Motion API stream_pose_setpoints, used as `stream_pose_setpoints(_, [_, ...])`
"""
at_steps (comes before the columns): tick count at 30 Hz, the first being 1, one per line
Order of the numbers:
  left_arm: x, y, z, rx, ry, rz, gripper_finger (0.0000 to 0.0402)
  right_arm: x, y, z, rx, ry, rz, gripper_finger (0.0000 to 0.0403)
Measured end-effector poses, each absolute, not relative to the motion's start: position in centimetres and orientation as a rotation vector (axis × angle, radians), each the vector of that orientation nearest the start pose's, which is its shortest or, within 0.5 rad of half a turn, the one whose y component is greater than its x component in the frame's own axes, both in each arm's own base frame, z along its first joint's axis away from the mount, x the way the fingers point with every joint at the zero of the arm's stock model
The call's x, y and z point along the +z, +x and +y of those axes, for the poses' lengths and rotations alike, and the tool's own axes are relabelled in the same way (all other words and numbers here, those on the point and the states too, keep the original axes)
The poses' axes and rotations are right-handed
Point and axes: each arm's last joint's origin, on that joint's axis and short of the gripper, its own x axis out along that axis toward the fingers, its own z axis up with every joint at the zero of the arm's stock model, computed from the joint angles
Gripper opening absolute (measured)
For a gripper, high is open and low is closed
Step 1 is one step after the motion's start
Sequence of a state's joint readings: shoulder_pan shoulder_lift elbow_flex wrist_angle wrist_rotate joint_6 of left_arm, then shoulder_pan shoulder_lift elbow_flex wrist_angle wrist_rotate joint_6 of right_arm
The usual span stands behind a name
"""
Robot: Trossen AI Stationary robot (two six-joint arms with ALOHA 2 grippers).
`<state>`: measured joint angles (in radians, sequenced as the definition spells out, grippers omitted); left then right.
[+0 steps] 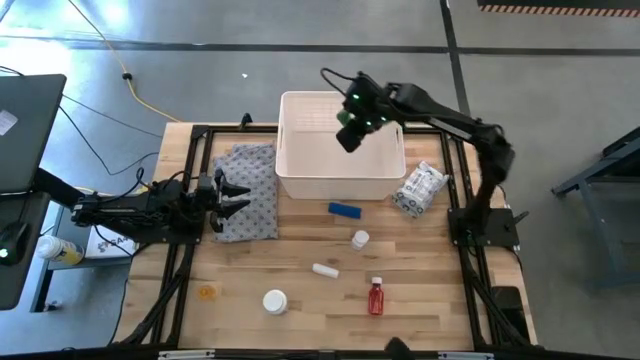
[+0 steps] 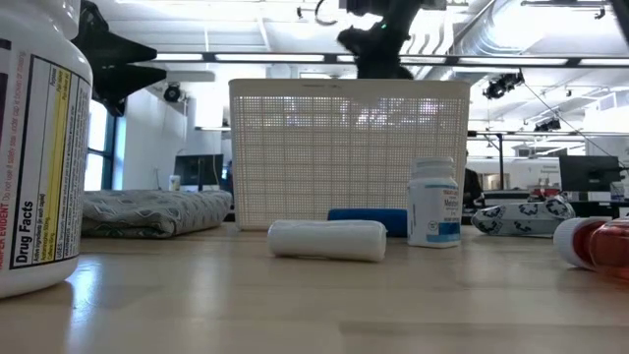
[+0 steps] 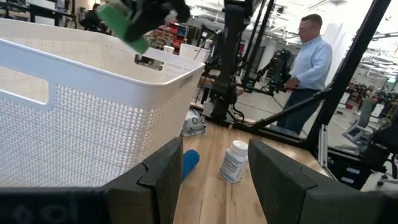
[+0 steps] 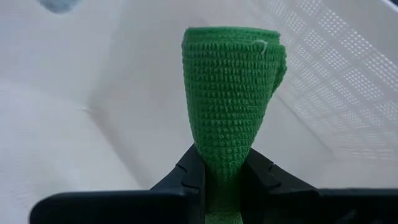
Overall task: Pick & place medical supplies in basket/bin
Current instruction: Put the green bandage into the white bin
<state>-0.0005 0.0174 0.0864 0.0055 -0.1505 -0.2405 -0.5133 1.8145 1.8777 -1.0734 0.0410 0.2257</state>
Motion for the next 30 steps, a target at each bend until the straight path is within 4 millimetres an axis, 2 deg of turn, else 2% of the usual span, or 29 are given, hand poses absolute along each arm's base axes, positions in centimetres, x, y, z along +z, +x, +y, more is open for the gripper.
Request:
stream_pose_setpoints(5, [19.1, 9.2, 0.4, 0.133, -0.249, -0.086, 0.0216, 33.5, 33.9, -21.3, -0.675, 0.478, 1.056, 0.0045])
stream_pose_setpoints(16, [18.9, 9.3, 0.4, 0.124, -0.291, -0.061, 0.0216, 25.9, 35.6, -24.7, -0.709, 0.601, 1.261, 0.0045])
stream_pose_setpoints(23, [18.9, 9.3, 0.4, 0.123, -0.296, -0.061, 0.0216, 21.7, 36.3, -25.9, -0.713, 0.64, 1.369, 0.0045])
stream_pose_setpoints(30, [18.9, 9.3, 0.4, 0.116, -0.305, -0.058, 0.0216, 19.6, 36.4, -26.5, -0.767, 0.667, 1.41, 0.0048])
